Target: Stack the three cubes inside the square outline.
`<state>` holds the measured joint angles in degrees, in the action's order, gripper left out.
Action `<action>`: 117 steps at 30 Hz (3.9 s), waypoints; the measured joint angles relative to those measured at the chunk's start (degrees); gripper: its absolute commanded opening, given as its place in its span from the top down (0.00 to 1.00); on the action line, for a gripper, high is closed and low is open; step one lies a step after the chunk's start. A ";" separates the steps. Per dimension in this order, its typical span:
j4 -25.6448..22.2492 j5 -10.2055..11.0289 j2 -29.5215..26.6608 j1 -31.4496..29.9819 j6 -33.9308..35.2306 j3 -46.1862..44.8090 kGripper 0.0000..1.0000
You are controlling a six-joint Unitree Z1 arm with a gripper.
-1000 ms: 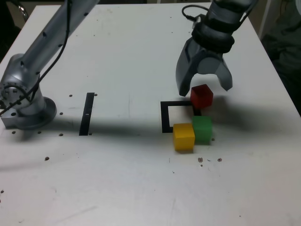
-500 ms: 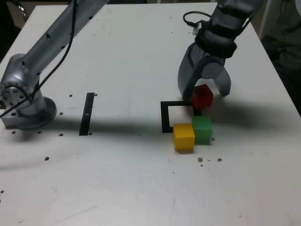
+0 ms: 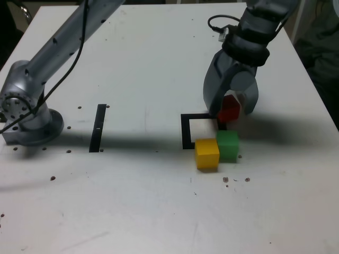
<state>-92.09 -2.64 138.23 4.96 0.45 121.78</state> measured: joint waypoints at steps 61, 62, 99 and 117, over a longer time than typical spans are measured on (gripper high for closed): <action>2.34 -1.61 -6.12 -5.75 -1.00 -11.31 0.51; 2.43 -1.68 -6.07 -5.59 -1.28 -11.38 0.39; 1.68 1.97 -14.53 -10.50 2.31 -16.38 0.01; 1.68 -1.08 -13.91 -21.22 7.94 -14.49 0.02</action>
<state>-90.41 -3.71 124.32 -16.25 8.39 107.29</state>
